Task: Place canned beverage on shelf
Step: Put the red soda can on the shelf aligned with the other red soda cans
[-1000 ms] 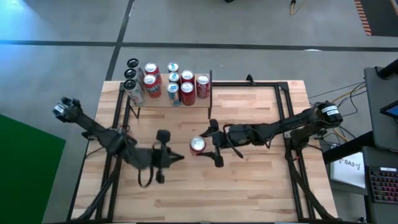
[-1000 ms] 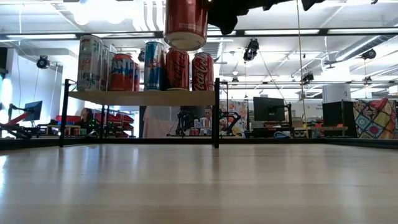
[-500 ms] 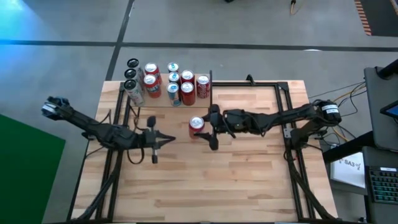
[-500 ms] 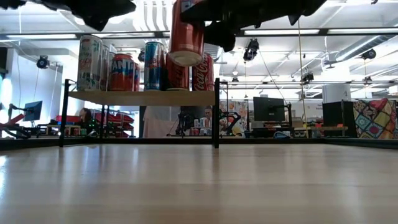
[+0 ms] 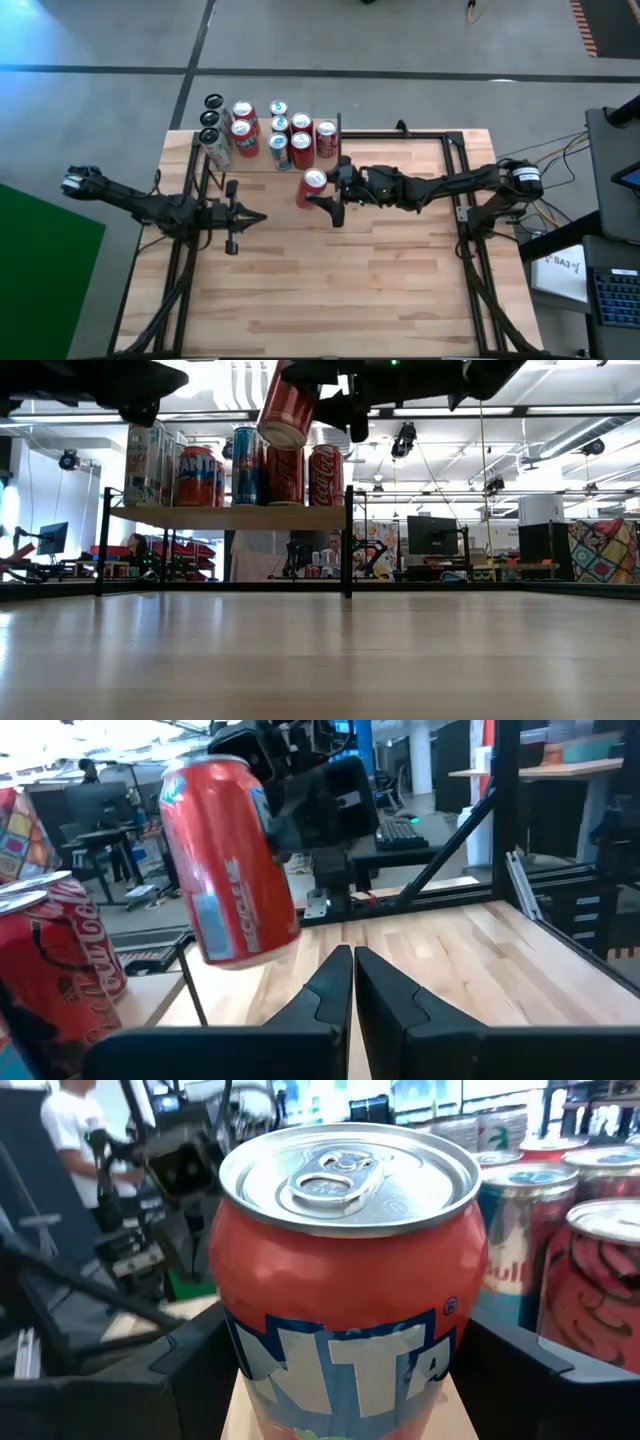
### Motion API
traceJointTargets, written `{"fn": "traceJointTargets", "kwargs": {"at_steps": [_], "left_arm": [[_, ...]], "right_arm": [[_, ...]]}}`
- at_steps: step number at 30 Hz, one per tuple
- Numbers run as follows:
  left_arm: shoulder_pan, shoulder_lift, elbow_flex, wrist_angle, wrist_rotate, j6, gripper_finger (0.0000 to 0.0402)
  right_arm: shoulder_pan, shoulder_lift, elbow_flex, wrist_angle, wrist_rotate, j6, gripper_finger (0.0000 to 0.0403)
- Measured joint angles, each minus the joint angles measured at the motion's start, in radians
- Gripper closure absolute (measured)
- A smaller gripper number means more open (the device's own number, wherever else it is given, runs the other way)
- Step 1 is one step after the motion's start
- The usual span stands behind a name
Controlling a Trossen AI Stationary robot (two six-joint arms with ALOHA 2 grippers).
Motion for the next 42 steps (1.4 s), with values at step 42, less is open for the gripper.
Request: {"fn": "traceJointTargets", "kwargs": {"at_steps": [42], "left_arm": [[0.479, -0.43, -0.066, -0.295, 0.478, -0.069, 0.0402]], "right_arm": [[-0.077, 0.357, 0.541, -0.278, -0.034, 0.016, 0.0112]]}}
